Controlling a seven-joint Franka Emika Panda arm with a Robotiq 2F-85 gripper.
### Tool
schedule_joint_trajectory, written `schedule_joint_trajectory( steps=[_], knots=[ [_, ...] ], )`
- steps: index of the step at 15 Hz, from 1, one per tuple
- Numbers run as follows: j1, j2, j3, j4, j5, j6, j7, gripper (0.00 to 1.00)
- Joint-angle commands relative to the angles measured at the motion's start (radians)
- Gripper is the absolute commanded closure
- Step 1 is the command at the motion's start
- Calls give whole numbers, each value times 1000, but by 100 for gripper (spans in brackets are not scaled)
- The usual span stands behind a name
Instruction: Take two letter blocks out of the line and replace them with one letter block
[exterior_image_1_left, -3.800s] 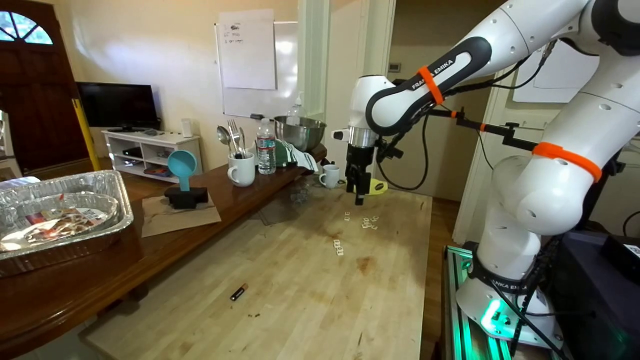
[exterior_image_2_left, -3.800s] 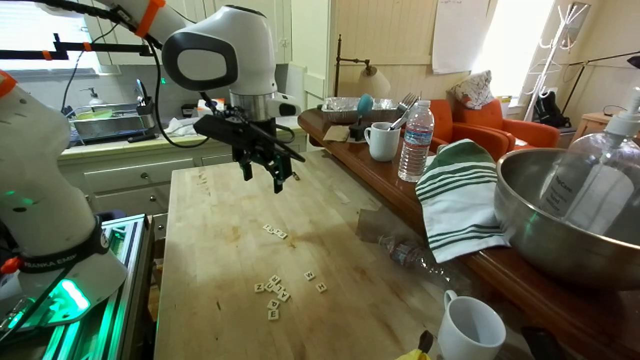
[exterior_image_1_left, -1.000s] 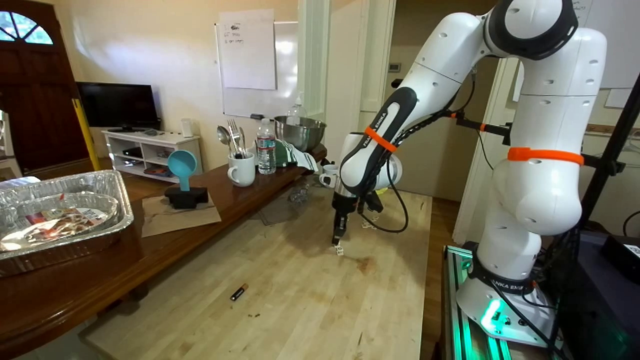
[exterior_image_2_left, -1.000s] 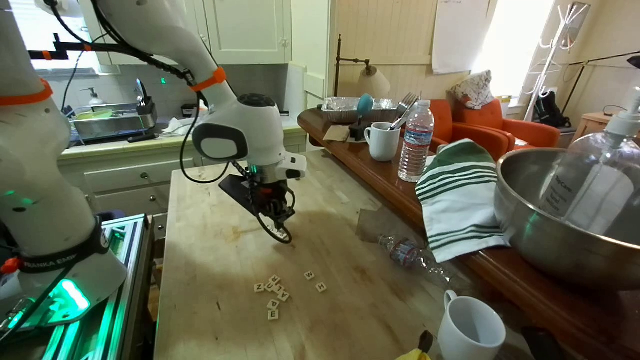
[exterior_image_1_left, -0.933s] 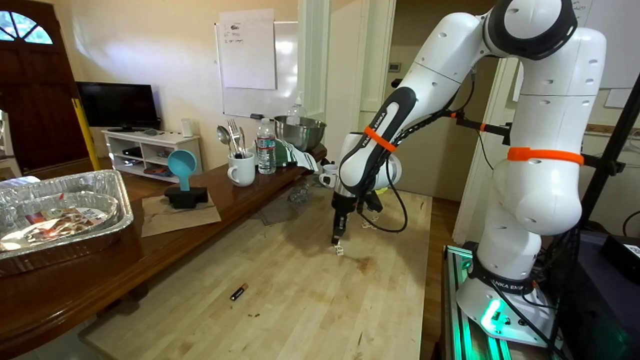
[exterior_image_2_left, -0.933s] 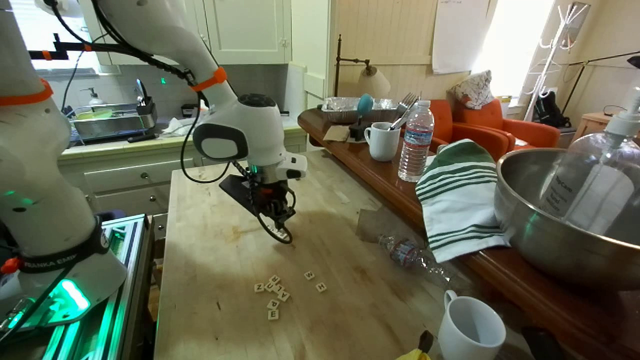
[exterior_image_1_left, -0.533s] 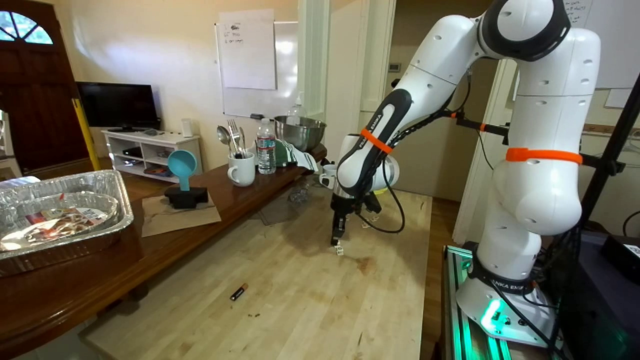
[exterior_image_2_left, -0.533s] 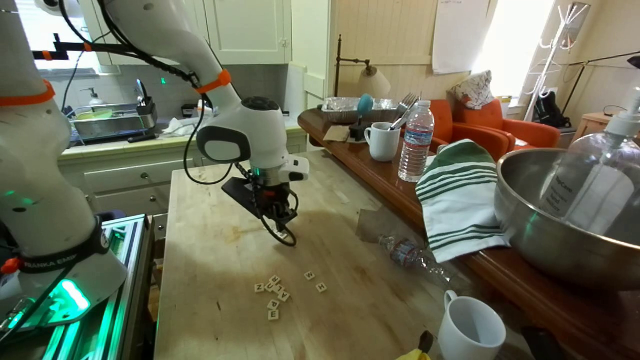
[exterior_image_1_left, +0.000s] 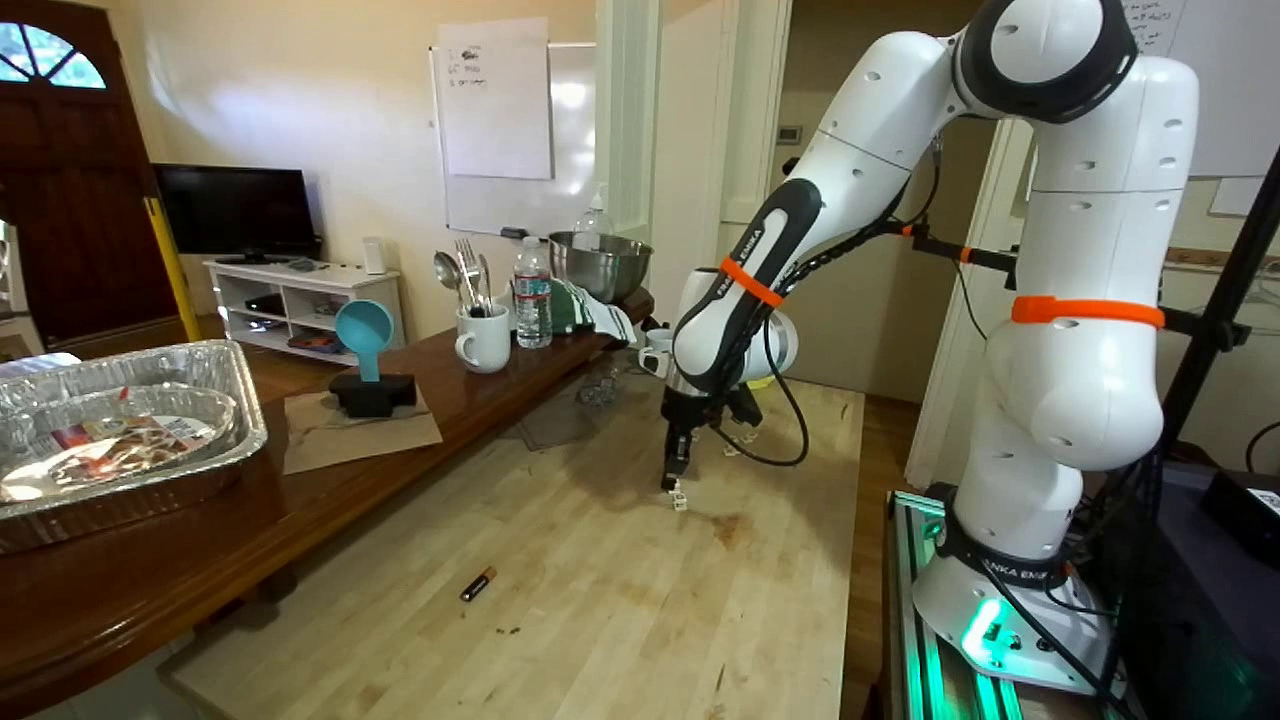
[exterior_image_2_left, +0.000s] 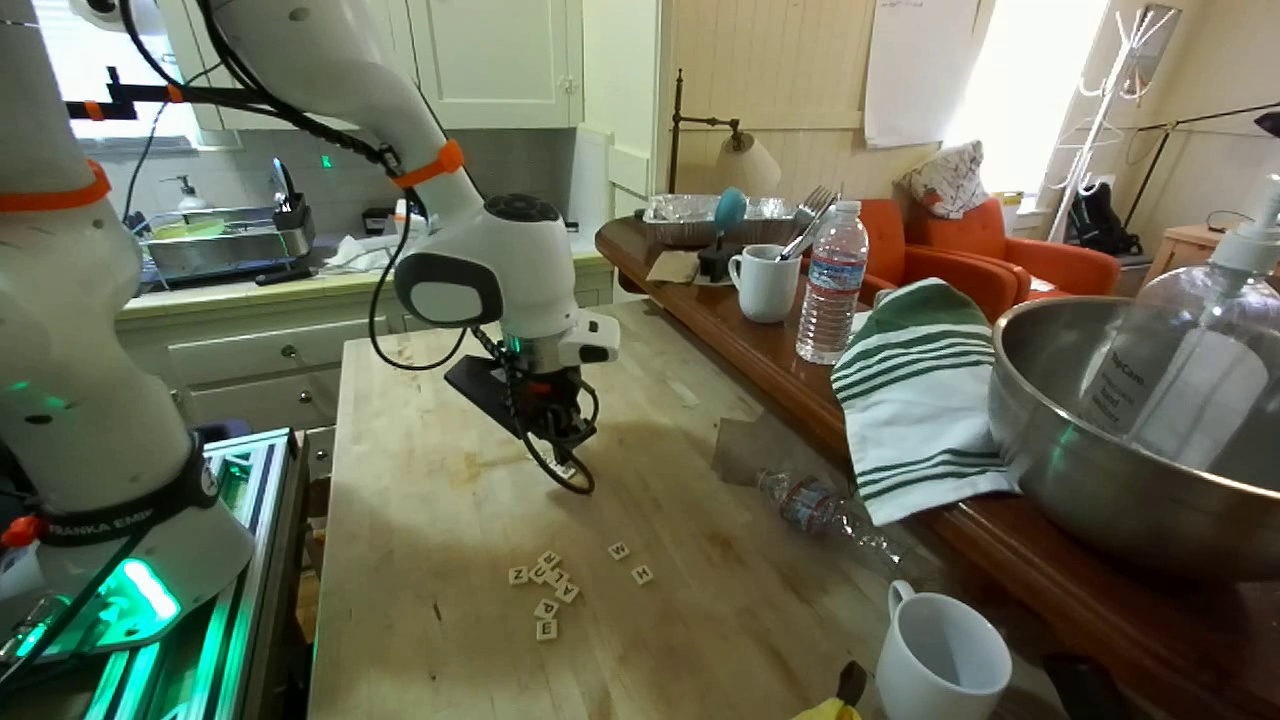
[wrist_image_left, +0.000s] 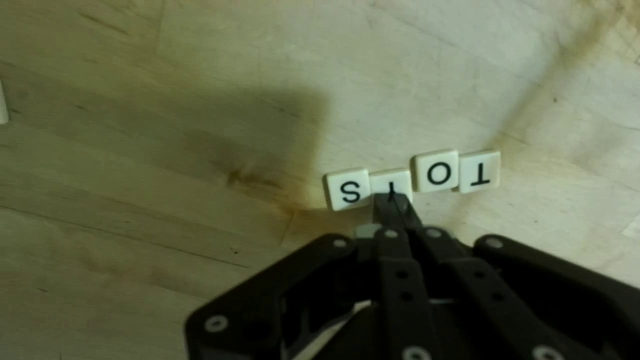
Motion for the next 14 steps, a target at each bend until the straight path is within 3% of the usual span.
schedule_joint_trajectory(
  steps=[1,7,14],
  knots=[
    [-15,33,-17,7,-14,39,-20,100],
    [-48,32,-29,24,41,66,-73,100],
    [-60,39,-33,37,2,25,-62,100]
  ],
)
